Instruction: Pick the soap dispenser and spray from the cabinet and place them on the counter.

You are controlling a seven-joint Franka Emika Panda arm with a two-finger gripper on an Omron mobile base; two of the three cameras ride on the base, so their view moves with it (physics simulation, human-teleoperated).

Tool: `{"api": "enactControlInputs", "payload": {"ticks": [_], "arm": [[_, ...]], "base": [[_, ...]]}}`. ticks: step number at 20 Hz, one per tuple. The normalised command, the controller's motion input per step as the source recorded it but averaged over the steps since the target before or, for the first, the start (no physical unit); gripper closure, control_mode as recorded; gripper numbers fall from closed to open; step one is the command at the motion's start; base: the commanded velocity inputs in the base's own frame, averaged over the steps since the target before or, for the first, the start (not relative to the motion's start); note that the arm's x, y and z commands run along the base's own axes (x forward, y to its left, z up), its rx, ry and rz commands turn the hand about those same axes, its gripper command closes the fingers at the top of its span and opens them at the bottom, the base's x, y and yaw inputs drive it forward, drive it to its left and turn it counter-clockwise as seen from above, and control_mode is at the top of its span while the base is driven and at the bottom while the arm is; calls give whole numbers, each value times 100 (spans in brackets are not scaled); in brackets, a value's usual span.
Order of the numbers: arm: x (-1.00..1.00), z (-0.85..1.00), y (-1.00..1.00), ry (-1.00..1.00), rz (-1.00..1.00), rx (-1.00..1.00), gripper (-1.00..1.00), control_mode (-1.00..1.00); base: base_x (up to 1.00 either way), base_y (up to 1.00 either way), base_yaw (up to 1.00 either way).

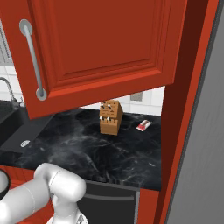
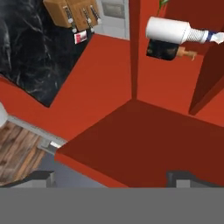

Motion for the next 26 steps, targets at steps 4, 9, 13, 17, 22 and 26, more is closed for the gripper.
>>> {"api": "enactControlInputs", "payload": {"ticks": [4, 9, 13, 17, 22, 26], "arm": [[5, 0, -8, 0, -12, -6, -100, -100], [10, 1, -14, 0, -12, -4, -100, -100], [7, 4, -21, 0, -11, -1, -100, -100], [0, 6, -26, 0, -8, 0, -100, -100], [5, 1, -13, 0, -3, 0, -100, -100], [2, 0, -5, -5, 0, -4, -100, -100]], "base": [[0, 0, 0], [0, 0, 0], [0, 0, 0], [0, 0, 0], [0, 0, 0], [0, 0, 0]]}}
